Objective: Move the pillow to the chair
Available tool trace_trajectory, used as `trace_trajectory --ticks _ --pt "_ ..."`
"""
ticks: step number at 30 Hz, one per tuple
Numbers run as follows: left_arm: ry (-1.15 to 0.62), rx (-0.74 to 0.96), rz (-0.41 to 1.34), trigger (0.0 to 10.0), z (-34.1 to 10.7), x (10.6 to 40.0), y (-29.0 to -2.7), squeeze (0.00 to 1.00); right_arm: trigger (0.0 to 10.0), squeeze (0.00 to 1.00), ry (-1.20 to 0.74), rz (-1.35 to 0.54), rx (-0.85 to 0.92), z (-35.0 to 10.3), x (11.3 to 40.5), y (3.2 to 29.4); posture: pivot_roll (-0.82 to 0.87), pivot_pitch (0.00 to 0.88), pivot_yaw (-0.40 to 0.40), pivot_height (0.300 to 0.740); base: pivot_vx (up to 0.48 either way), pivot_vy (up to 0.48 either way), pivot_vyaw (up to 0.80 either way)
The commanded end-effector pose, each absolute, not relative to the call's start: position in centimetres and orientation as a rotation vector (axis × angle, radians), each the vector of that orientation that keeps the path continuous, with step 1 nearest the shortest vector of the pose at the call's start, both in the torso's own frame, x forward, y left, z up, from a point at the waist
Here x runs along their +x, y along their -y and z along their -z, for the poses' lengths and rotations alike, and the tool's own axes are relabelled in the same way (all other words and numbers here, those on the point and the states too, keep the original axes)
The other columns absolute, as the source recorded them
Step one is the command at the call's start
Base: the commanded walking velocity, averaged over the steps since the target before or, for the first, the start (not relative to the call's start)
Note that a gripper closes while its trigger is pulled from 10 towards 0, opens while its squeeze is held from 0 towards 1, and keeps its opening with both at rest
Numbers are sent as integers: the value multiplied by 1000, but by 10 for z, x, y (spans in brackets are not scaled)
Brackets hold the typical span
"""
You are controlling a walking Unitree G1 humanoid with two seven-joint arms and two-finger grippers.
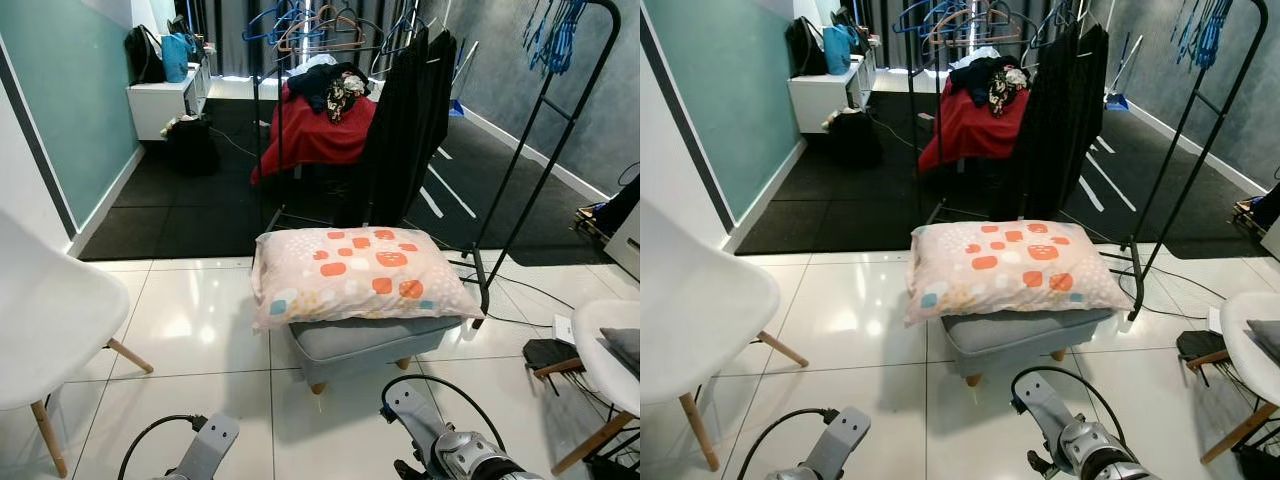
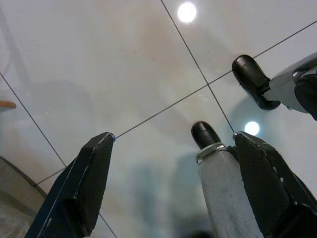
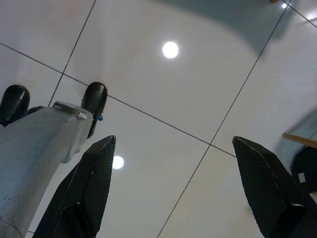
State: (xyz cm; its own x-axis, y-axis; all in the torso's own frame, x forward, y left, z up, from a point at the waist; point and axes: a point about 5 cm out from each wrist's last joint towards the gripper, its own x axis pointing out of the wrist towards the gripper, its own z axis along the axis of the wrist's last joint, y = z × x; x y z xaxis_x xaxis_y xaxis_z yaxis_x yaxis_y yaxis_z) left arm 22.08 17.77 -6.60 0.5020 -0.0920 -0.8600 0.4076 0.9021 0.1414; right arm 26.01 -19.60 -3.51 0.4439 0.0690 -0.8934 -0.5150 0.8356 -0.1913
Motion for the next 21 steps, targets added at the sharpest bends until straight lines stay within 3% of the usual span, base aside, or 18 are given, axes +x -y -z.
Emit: trace_trajectory --ticks 1,10,15,21 --pt "-1006 368 321 10000 65 222 -177 0 10000 0 -1053 -375 -494 33 263 199 -148 0 -68 740 0 0 0" --pt "-1006 356 321 10000 65 223 -177 0 10000 0 -1032 -359 -483 32 264 199 -150 0 -67 740 0 0 0" --pt "-1006 349 316 10000 65 223 -177 0 10000 0 -1028 -356 -480 31 265 199 -149 0 -67 740 0 -312 0" --pt "-979 297 248 10000 64 224 -178 0 10000 0 -980 -342 -443 30 267 197 -148 0 -69 740 0 0 0"
